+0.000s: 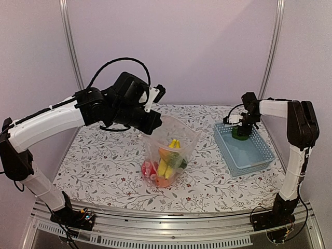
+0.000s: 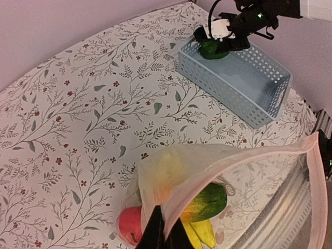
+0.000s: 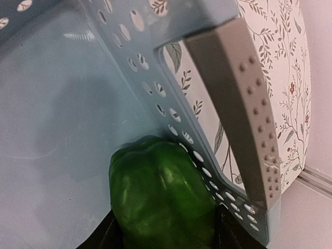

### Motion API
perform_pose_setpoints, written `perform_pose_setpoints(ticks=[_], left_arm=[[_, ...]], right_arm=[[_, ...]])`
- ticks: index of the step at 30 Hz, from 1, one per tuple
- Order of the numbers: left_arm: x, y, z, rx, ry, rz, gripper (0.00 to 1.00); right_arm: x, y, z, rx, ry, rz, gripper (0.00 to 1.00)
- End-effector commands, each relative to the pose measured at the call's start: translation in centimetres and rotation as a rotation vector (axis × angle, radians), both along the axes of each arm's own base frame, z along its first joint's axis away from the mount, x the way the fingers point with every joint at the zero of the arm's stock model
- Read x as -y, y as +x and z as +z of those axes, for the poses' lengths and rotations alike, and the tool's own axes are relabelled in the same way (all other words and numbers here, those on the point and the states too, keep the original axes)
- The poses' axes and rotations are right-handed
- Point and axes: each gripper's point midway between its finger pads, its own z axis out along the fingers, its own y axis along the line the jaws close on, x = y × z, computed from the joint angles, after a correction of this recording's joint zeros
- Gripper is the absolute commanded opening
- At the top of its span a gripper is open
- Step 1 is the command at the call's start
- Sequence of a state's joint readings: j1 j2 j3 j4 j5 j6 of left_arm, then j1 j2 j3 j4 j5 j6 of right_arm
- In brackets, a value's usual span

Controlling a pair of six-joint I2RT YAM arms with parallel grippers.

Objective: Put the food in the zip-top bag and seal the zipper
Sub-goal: Pick up the fake vegetable from the bin, then place the fake vegetable in the zipper food storage bag.

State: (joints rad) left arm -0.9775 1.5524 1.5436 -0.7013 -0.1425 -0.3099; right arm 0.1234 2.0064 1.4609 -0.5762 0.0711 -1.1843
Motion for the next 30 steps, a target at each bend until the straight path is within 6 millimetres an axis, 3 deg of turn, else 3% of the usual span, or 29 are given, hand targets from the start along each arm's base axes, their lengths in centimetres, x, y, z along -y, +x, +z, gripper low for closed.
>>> perform_pose_setpoints(ticks=[1, 3, 8, 13, 14, 17, 21, 26, 30], left_arm=[[0.7, -0.3, 0.1, 0.003, 0.000, -0.025, 0.03], [0.8, -0.5, 0.1, -0.001, -0.005, -0.027, 0.03], [0.6, -0.5, -0.2, -0.007, -0.001, -0.024, 0.03], [0.7, -0.3, -0.4, -0.006, -0.004, -0.015, 0.03], [0.8, -0.3, -0.4, -0.006, -0.006, -0.015, 0.03], [1.0, -0.2, -0.5, -0.014, -0.008, -0.009, 0.03], [1.1, -0.2, -0.4, -0.025, -0.016, -0.006, 0.03], [1.6, -0.4, -0.1, -0.039, -0.044, -0.016, 0.03], [1.9, -0.7, 0.4, -0.046, -0.077, -0.024, 0.03]], right_arm=[[0.4, -3.5, -0.2, -0.098, 0.020, -0.040, 0.27], [-0.1, -4.2, 1.2, -0.095, 0.052, -0.048, 0.27], [-3.0, -6.2, 7.2, -0.058, 0.225, -0.028, 0.28], [-10.1, -10.1, 14.6, -0.060, 0.473, 0.119, 0.28], [-11.9, -10.9, 17.1, -0.042, 0.535, 0.168, 0.28], [-16.8, -14.6, 23.2, -0.060, 0.754, 0.317, 0.29], [-21.7, -19.1, 28.9, -0.073, 0.906, 0.494, 0.29], [-25.3, -23.3, 34.3, -0.108, 1.120, 0.679, 0.30], [-27.8, -26.0, 36.3, -0.206, 1.211, 0.758, 0.29]])
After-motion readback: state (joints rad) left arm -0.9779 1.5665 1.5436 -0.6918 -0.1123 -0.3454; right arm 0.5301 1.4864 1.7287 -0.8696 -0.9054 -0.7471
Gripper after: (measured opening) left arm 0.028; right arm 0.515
